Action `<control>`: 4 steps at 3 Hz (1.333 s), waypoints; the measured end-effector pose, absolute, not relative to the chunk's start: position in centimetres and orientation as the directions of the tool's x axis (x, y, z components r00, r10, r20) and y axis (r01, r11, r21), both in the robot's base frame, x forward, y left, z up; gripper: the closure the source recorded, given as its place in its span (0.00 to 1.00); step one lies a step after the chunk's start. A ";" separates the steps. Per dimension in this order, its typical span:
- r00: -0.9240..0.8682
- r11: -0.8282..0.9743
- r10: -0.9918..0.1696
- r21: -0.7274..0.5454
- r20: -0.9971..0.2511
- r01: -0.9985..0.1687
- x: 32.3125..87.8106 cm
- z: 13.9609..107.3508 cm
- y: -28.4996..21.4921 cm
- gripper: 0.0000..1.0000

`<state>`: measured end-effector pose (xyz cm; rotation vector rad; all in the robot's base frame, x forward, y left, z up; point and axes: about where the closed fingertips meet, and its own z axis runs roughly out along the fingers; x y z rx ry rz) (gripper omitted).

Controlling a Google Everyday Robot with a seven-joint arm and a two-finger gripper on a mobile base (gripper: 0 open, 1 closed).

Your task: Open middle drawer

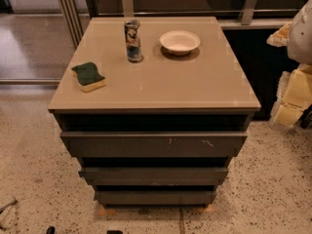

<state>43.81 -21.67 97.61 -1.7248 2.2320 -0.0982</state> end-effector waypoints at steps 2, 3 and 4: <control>-0.222 0.271 -0.952 -0.247 -0.210 -0.930 43.8 97.4 -21.6 0.14; -0.213 0.270 -0.949 -0.246 -0.233 -0.931 43.7 96.0 -21.2 0.46; -0.230 0.298 -0.925 -0.201 -0.302 -0.933 42.9 89.9 -20.5 0.69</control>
Offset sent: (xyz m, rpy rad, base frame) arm 0.0000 0.0000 0.0000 0.0000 0.0000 0.0000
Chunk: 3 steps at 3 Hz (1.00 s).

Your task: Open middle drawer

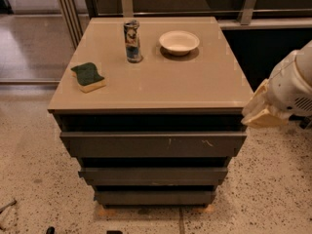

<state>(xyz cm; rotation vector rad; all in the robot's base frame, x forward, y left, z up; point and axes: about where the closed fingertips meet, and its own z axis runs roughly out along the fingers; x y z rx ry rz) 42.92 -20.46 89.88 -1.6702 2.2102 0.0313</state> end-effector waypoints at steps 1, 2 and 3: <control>-0.247 0.296 -0.892 -0.075 -0.378 -0.952 41.6 77.2 -19.0 0.98; -0.257 0.279 -0.883 0.002 -0.393 -0.960 40.6 70.3 -18.5 1.00; -0.262 0.280 -0.881 0.012 -0.395 -0.960 40.5 69.6 -18.4 1.00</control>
Offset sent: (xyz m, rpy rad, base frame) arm -0.0344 0.0245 -0.2789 0.1926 0.2554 0.0521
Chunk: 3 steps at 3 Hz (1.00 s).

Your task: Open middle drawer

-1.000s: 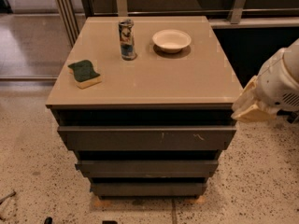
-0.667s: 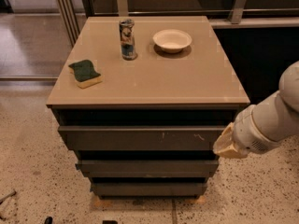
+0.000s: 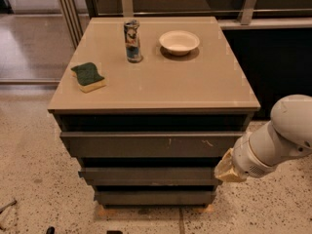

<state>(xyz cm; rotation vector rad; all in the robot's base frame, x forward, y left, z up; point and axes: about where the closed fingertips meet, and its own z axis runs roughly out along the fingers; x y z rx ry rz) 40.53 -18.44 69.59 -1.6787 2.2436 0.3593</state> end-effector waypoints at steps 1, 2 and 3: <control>-0.248 0.271 -0.886 -0.003 -0.392 -0.963 39.9 67.1 -18.8 1.00; -0.227 0.263 -0.883 -0.033 -0.410 -0.964 38.7 61.4 -19.6 1.00; -0.201 0.252 -0.853 -0.042 -0.482 -0.967 38.8 55.0 -19.5 0.97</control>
Offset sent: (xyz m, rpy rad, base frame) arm -0.0279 -0.0240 -0.1542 0.0210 -0.1129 0.0121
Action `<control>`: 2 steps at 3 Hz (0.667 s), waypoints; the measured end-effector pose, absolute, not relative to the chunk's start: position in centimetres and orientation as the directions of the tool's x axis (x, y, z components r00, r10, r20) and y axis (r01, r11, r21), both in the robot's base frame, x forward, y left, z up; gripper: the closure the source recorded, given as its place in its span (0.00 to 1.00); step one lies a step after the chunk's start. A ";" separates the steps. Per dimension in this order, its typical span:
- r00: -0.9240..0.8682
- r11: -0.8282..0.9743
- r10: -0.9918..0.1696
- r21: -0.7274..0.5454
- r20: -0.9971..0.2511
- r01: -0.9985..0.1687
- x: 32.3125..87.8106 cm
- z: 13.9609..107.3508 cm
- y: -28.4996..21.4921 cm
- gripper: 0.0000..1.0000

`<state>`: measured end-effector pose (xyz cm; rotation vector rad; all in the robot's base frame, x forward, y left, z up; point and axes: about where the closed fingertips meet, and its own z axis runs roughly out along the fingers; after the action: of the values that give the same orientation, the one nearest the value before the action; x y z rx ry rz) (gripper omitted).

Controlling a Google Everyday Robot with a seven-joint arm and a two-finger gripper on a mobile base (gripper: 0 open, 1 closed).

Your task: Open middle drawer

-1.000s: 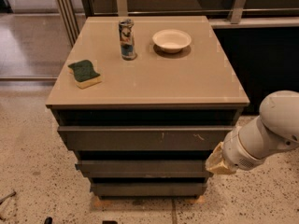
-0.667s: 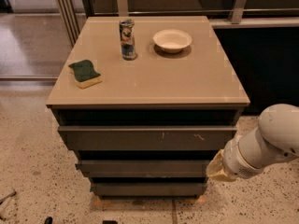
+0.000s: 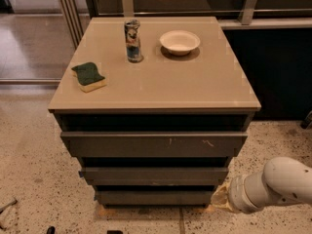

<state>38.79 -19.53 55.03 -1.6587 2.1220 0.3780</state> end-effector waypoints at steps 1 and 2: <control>-0.208 0.252 -0.853 -0.029 -0.480 -0.967 38.5 55.0 -19.3 0.74; -0.167 0.219 -0.853 -0.047 -0.494 -0.975 38.2 53.4 -18.8 0.43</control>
Offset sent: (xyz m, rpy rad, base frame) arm -0.0075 0.0103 -0.0333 0.0217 -0.0255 0.0665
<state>38.24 -18.77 53.36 -1.6889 2.0827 0.3940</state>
